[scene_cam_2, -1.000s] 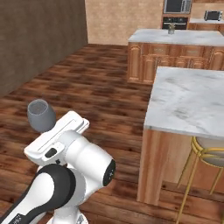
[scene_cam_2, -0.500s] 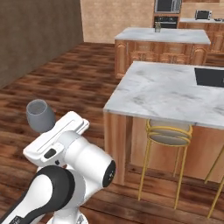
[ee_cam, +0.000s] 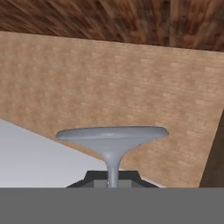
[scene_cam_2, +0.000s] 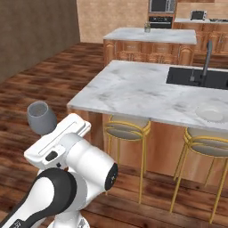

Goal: Retrieve the wine glasses from the counter and place one next to each plate.

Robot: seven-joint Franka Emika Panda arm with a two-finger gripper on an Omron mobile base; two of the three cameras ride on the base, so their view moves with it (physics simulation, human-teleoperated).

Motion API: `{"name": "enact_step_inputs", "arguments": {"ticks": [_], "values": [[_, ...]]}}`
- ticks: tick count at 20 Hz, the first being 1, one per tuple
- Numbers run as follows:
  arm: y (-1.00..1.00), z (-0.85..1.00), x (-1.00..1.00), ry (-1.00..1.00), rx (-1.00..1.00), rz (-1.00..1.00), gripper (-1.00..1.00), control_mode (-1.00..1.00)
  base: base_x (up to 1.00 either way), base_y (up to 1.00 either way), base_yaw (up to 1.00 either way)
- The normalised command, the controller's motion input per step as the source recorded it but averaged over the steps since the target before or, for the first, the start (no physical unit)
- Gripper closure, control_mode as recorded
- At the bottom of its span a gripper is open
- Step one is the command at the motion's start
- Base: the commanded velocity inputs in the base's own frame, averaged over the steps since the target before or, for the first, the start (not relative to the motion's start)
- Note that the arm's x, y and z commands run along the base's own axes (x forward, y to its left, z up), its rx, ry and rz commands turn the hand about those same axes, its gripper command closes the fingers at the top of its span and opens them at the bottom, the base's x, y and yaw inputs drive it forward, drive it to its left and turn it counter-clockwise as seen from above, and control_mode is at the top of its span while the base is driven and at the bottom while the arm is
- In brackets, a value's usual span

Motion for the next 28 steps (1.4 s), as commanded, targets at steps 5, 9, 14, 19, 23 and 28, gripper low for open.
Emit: {"name": "enact_step_inputs", "arguments": {"ticks": [5,9,14,19,23,28], "values": [[0.00,0.00,0.00,0.00,0.00,0.00,1.00,1.00,0.00,-1.00,0.07],[0.00,0.00,0.00,0.00,0.00,0.00,1.00,1.00,0.00,-1.00,0.07],[0.00,0.00,0.00,0.00,0.00,0.00,1.00,1.00,0.00,-1.00,0.08],[0.00,0.00,0.00,0.00,0.00,0.00,1.00,1.00,0.00,-1.00,0.06],[0.00,0.00,0.00,0.00,0.00,0.00,1.00,1.00,0.00,-1.00,0.03],[0.00,0.00,0.00,0.00,0.00,0.00,1.00,1.00,0.06,-1.00,0.03]]}}
